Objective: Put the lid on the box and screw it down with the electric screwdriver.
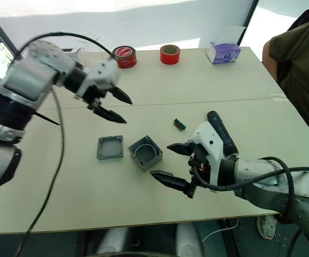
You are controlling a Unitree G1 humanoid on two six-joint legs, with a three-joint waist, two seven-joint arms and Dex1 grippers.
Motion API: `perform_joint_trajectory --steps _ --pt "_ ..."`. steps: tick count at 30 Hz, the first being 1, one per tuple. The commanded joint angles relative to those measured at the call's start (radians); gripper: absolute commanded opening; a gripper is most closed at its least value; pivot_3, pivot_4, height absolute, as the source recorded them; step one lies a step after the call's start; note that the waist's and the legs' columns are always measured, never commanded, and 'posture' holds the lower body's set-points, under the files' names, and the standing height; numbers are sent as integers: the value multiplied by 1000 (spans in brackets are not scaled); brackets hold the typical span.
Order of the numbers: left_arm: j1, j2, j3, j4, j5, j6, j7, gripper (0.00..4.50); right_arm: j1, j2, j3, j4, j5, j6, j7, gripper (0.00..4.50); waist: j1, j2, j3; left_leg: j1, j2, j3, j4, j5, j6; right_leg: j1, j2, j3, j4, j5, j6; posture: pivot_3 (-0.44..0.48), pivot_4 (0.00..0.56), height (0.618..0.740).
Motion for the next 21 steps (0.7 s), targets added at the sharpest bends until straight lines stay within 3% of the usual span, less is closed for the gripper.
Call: perform_joint_trajectory --steps 1,3,5,13,21 --pt "61 34 101 -148 25 484 219 3451 -86 31 64 6 -90 -22 52 4500 4 -1 1 0 0 0 1 0 0 0 0 0 0 0 1 0 150 740" --pt "104 35 150 -220 29 671 304 3451 -120 40 108 7 -164 -26 87 4500 7 -2 1 -1 0 -1 2 0 0 -1 0 0 2 -1 1 0 150 740" --pt "157 46 198 -259 -6 751 376 3451 -139 50 146 8 -233 -35 128 4500 7 -2 1 -3 -1 -1 3 0 0 -1 -1 0 2 -1 1 0 150 740" --pt "291 71 274 -204 -431 760 752 3451 -58 58 292 30 -572 -148 279 4500 14 -2 1 -5 -3 -1 4 1 -3 -5 -4 0 3 -1 1 0 150 740" --pt "298 35 257 -115 -849 760 1195 3451 -15 124 284 15 -631 -141 287 4500 28 -2 1 -6 -5 -1 4 4 -7 -9 -6 2 5 0 0 0 150 740"
